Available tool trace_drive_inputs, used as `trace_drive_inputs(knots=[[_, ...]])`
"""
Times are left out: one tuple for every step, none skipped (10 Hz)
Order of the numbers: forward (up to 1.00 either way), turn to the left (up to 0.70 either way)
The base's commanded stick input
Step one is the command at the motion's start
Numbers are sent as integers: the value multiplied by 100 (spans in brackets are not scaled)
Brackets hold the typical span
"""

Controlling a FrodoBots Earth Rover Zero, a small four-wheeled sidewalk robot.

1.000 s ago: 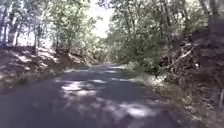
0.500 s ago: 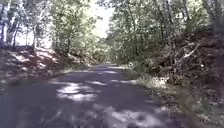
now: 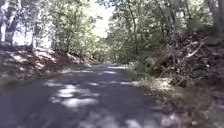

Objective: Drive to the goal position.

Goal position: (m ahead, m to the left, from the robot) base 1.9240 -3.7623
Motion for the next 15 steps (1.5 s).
trace_drive_inputs(knots=[[45,0],[45,0],[45,0],[45,0],[45,0],[45,0],[45,0],[45,0],[45,0],[45,0],[45,0],[45,0],[45,18],[45,27],[45,17]])
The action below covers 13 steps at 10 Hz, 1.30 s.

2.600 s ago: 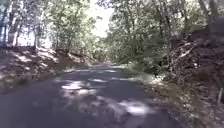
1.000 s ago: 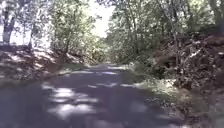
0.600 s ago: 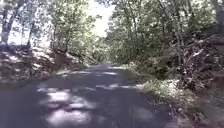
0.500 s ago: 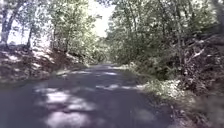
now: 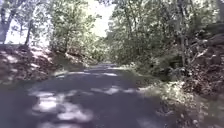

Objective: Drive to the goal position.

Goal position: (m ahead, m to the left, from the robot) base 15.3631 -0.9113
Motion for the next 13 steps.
trace_drive_inputs(knots=[[45,3],[45,0],[45,0],[45,0],[45,15],[45,27],[45,14],[45,0],[45,0],[45,0],[45,0],[45,0],[45,0]])
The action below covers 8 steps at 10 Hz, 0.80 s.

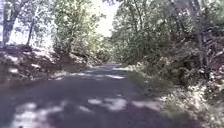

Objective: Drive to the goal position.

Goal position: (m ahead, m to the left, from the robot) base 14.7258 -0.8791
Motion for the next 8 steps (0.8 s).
trace_drive_inputs(knots=[[45,0],[45,0],[45,0],[45,0],[45,0],[45,0],[45,0],[45,0]])
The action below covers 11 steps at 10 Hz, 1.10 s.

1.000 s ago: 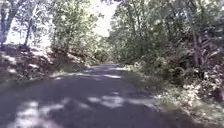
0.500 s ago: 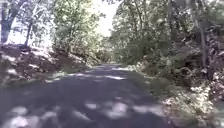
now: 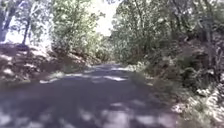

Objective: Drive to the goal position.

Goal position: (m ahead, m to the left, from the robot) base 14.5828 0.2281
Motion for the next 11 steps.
trace_drive_inputs(knots=[[45,0],[45,0],[45,0],[45,8],[45,27],[45,27],[45,27],[45,27],[45,27],[45,9],[45,0]])
